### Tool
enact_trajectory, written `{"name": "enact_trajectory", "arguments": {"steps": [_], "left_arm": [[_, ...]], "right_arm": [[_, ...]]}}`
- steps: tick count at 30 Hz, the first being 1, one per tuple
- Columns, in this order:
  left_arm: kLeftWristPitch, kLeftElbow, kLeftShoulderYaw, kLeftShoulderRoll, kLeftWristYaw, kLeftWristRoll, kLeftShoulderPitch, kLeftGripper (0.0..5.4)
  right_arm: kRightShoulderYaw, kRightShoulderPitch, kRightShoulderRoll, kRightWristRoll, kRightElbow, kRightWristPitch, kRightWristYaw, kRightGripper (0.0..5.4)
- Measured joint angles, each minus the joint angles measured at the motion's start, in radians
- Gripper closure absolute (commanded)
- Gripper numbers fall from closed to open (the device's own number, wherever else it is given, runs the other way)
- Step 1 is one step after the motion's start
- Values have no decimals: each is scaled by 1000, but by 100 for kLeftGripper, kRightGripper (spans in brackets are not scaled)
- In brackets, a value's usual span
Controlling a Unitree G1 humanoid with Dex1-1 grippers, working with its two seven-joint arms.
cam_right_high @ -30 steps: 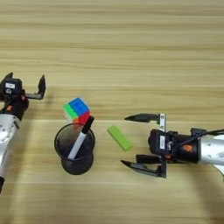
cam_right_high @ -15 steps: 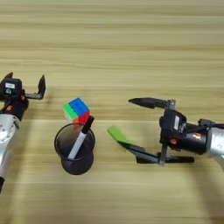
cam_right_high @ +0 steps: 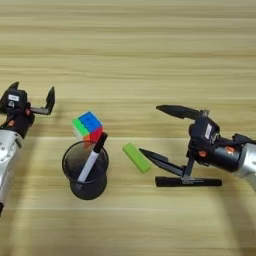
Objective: Move the objects on the table
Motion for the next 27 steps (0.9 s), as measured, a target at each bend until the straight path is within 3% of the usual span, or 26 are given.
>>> {"name": "enact_trajectory", "arguments": {"steps": [6,11,20,27], "left_arm": [[28,-40,-22,31,-141,-46,0,0],[48,-56,-56,78,-288,-75,0,0],[126,-58,-74,101,-462,-151,-15,0],[171,-64,-118,112,-577,-155,-18,0]], "right_arm": [[0,2,5,-1,7,0,16,6],[0,9,6,-1,4,1,18,6],[0,13,11,-1,-5,2,19,6],[0,13,12,1,-7,20,19,6]]}}
